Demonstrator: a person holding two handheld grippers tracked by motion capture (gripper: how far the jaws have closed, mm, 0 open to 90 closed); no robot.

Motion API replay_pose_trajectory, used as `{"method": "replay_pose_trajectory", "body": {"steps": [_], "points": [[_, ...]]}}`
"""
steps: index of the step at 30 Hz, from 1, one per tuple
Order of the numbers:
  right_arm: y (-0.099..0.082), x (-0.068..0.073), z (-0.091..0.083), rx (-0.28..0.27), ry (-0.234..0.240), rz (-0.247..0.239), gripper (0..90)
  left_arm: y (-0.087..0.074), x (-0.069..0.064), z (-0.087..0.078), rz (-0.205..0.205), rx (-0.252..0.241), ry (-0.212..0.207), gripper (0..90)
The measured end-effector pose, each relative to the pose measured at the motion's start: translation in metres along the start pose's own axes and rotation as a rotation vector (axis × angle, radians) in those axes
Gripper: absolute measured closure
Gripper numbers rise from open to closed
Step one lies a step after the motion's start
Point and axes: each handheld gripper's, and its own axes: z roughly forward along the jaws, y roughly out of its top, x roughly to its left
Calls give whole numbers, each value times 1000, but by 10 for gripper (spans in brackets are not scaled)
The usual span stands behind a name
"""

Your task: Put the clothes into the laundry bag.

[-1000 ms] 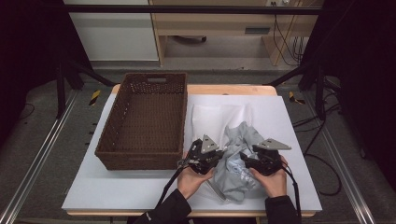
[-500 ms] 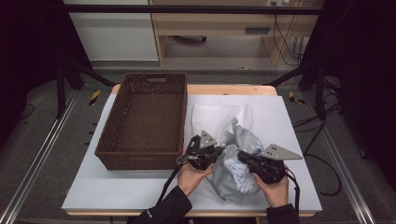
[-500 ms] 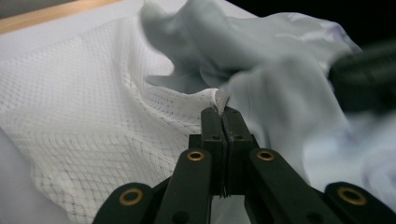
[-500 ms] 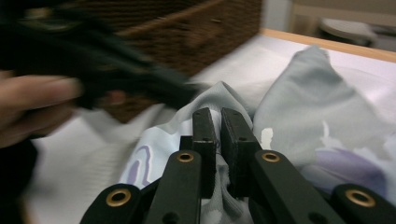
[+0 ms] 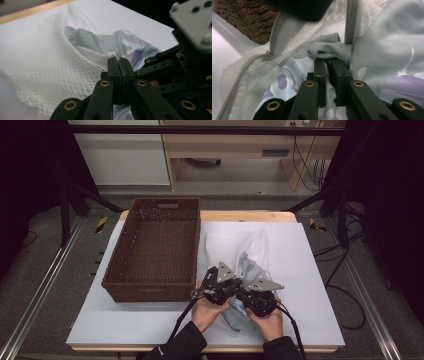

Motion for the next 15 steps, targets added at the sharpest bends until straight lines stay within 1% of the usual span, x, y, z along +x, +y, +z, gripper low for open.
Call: {"method": "replay_pose_trajectory", "body": {"steps": [2,3,5,7,8,9,11,12,13,14,15], "points": [[1,1,-1,-6,6,0,779,-5,3,0,-6,3,-6,889],[2,0,-5,-12,20,0,755,-6,4,-1,-4,2,-5,889],[4,-1,-16,-39,30,16,720,-7,5,-3,0,-1,2,889],[8,-4,-32,-84,38,21,678,-7,5,-6,3,-5,7,889],[10,-6,-40,-107,30,25,658,-7,5,-6,3,-5,7,889],[10,-6,-40,-107,30,25,658,-6,6,-7,7,-4,10,889],[14,-14,-57,-156,-12,30,624,-6,5,-8,17,-5,20,889],[17,-27,-69,-194,-74,61,555,-7,5,-9,25,-5,25,889],[18,-34,-71,-196,-115,78,508,-7,5,-9,27,-4,25,889],[18,-34,-71,-196,-115,78,508,-7,5,-9,27,-4,25,889],[19,-47,-67,-169,-197,103,396,-6,5,-8,29,1,20,889]]}}
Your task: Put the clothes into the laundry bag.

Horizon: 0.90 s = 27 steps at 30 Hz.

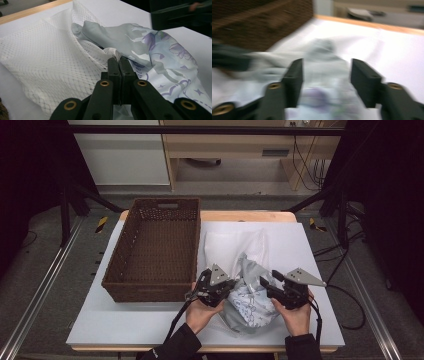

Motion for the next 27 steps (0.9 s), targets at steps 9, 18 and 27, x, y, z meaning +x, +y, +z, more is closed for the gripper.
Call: {"method": "replay_pose_trajectory", "body": {"steps": [9,18,27], "points": [[-17,-9,51,206,15,13,758,0,4,1,-7,9,-1,889],[-4,14,-2,12,302,-49,882,7,8,0,-30,4,6,889],[-17,58,7,71,458,-165,880,29,7,-8,-38,-35,12,889]]}}
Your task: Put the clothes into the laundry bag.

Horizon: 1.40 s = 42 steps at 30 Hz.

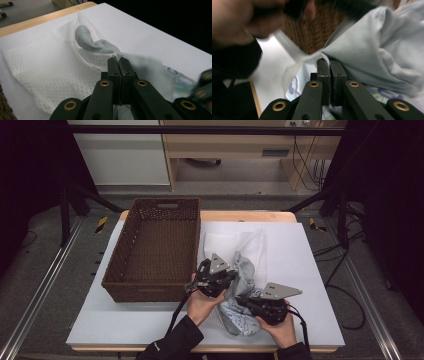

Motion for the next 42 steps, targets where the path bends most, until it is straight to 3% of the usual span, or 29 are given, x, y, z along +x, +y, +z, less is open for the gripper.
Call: {"method": "replay_pose_trajectory", "body": {"steps": [1,3,4,6,9,10,12,13,16,18,19,21,23,25,27,28,29,30,32,34,38,39,40,41,42], "points": [[-3,0,15,59,-35,-10,880,1,-3,-1,4,-9,1,889],[-8,-5,30,101,-72,19,878,0,-4,-1,24,6,4,890],[-8,-5,30,101,-72,19,878,0,-4,-1,24,6,4,890],[-14,-10,44,103,-117,57,864,-10,0,3,10,18,-7,889],[-13,-8,46,109,-128,50,804,-16,3,4,-1,21,-17,889],[-9,-4,42,113,-129,38,748,-20,5,3,7,22,-10,889],[-8,-3,37,98,-129,38,723,-22,6,2,6,24,-8,889],[-3,-2,24,53,-120,55,660,-23,8,-1,15,18,0,889],[6,-2,0,-17,-145,61,589,-23,11,-5,12,20,7,888],[9,-3,-7,-40,-173,60,561,-23,12,-6,10,20,9,888],[13,-8,-18,-80,-253,45,497,-23,13,-7,12,25,13,888],[17,-18,-21,-87,-297,80,443,-23,14,-8,14,28,16,888],[19,-22,-19,-82,-290,104,423,-23,14,-8,16,29,17,888],[24,-29,-2,-39,-274,123,411,-23,13,-7,18,32,20,888],[26,-31,14,8,-280,111,520,-23,13,-8,16,34,23,888],[26,-31,14,8,-280,111,520,-23,13,-8,16,34,23,888],[27,-35,25,51,-256,127,694,-23,14,-8,23,38,33,888],[26,-37,29,67,-236,135,782,-23,15,-8,25,41,36,888],[27,-37,29,72,-219,144,832,-23,16,-9,23,42,38,888],[29,-27,18,31,-192,116,856,-22,18,-10,17,41,45,888],[30,-5,-2,-68,-29,82,860,-11,22,-10,-9,28,46,889],[28,1,-1,-61,3,71,860,-7,22,-11,-10,24,44,889],[28,1,-1,-61,3,71,860,-7,22,-11,-10,24,44,889],[24,12,6,-16,40,41,860,0,18,-14,-6,9,35,889],[24,12,6,-16,40,41,860,0,18,-14,-6,9,35,889]]}}
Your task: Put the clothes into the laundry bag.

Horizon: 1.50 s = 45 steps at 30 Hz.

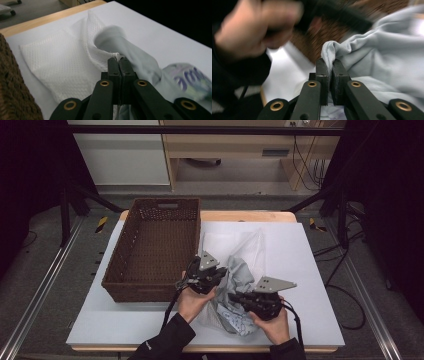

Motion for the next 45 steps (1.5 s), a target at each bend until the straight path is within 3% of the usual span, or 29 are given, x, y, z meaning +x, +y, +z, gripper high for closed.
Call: {"method": "replay_pose_trajectory", "body": {"steps": [1,2,4,5,6,7,8,9,12,13,14,17,18,19,20,21,22,23,25,26,29,30,31,33,34,35,36,40,45], "points": [[-4,2,11,44,5,-4,861,5,-6,-4,12,-19,-8,889],[-4,2,11,44,5,-4,861,5,-6,-4,12,-19,-8,889],[-8,-2,24,88,-39,-4,860,6,-11,-6,28,-27,-16,889],[-10,-6,31,115,-69,3,858,6,-14,-7,41,-23,-16,889],[-15,-15,44,149,-149,18,853,2,-16,-4,54,-6,-18,889],[-17,-19,51,154,-187,29,848,-1,-15,-2,55,3,-20,889],[-17,-19,51,154,-187,29,848,-1,-15,-2,55,3,-20,889],[-20,-23,59,147,-230,38,834,-8,-13,1,40,7,-25,889],[-21,-23,59,135,-224,52,776,-13,-9,2,29,8,-29,889],[-19,-22,51,112,-201,44,676,-16,-5,1,26,7,-23,888],[-17,-19,44,99,-200,46,640,-16,-5,1,26,7,-23,888],[-10,-15,17,30,-174,42,589,-18,-1,-2,24,5,-17,888],[-10,-15,17,30,-174,42,589,-18,-1,-2,24,5,-17,888],[-5,-15,-3,-23,-199,39,554,-19,0,-2,25,5,-12,888],[-5,-15,-3,-23,-199,39,554,-19,0,-2,25,5,-12,888],[-1,-22,-19,-66,-277,32,504,-19,0,-3,26,5,-10,888],[-1,-22,-19,-66,-277,32,504,-19,0,-3,26,5,-10,888],[0,-36,-26,-82,-376,59,452,-19,0,-2,26,7,-11,888],[-2,-55,-22,-36,-448,100,400,-18,-1,-2,32,8,-10,888],[-5,-63,-17,-4,-459,127,394,-18,-1,-1,34,9,-9,888],[-14,-78,6,56,-432,174,399,-17,-2,1,35,12,-11,888],[-14,-78,6,56,-432,174,399,-17,-2,1,35,12,-11,888],[-17,-80,19,78,-407,181,447,-18,-2,3,34,20,-10,888],[-18,-82,26,97,-358,211,636,-20,-1,4,33,24,-7,888],[-18,-82,26,97,-358,211,636,-20,-1,4,33,24,-7,888],[-17,-83,26,111,-329,221,799,-20,0,5,28,25,-8,888],[-16,-82,25,122,-324,225,852,-20,0,5,28,25,-8,888],[-13,-76,17,109,-317,191,878,-20,2,3,19,21,-2,888],[-7,-45,-3,-17,-146,78,881,-14,5,1,9,17,11,888]]}}
